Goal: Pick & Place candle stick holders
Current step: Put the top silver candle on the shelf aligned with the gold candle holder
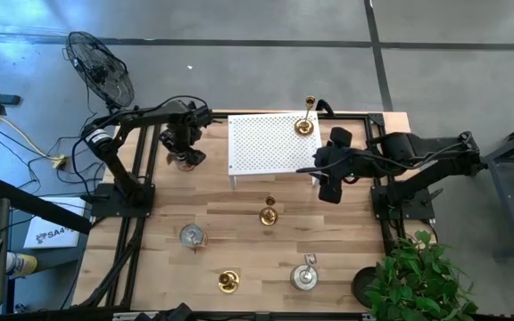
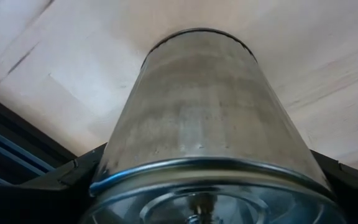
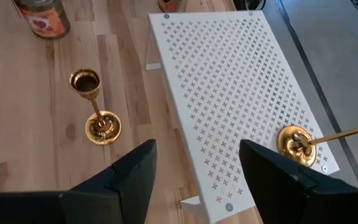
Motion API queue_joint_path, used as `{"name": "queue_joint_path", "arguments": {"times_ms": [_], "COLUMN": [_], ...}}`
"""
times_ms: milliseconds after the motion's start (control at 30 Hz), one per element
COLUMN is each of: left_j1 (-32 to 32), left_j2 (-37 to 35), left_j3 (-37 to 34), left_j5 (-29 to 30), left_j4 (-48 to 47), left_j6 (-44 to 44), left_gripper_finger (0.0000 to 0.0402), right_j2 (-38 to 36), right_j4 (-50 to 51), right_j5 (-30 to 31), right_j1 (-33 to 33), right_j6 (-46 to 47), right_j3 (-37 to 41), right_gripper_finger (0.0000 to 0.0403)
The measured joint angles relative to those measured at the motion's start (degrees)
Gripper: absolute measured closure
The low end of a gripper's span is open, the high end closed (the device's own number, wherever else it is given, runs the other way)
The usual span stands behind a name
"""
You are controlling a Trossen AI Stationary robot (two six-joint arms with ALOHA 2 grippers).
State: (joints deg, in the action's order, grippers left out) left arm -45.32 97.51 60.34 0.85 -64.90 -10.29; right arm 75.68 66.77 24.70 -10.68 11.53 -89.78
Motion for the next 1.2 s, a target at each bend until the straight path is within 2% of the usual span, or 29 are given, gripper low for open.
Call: {"name": "queue_joint_path", "arguments": {"times_ms": [400,567,867,1033,1200], "left_j1": [-0.02,0.00,0.02,0.04,-0.04], "left_j2": [0.04,0.07,0.04,-0.95,-4.59], "left_j3": [0.00,-0.04,0.04,1.93,6.95], "left_j5": [-0.28,1.04,3.65,4.67,6.00], "left_j4": [0.21,0.46,0.97,-2.27,-9.73], "left_j6": [-1.54,-1.31,1.52,2.57,1.88], "left_gripper_finger": [0.0048,0.0038,0.0050,0.0050,0.0050], "right_j2": [0.00,0.00,0.00,0.00,0.00], "right_j4": [0.73,0.73,0.73,0.71,0.69], "right_j5": [-0.03,-0.03,-1.40,-1.52,-1.31], "right_j1": [0.00,0.00,0.00,0.00,0.00], "right_j6": [0.28,0.46,1.73,1.52,1.12], "right_j3": [0.00,0.00,0.00,0.00,0.00], "right_gripper_finger": [0.0178,0.0178,0.0179,0.0179,0.0179]}}
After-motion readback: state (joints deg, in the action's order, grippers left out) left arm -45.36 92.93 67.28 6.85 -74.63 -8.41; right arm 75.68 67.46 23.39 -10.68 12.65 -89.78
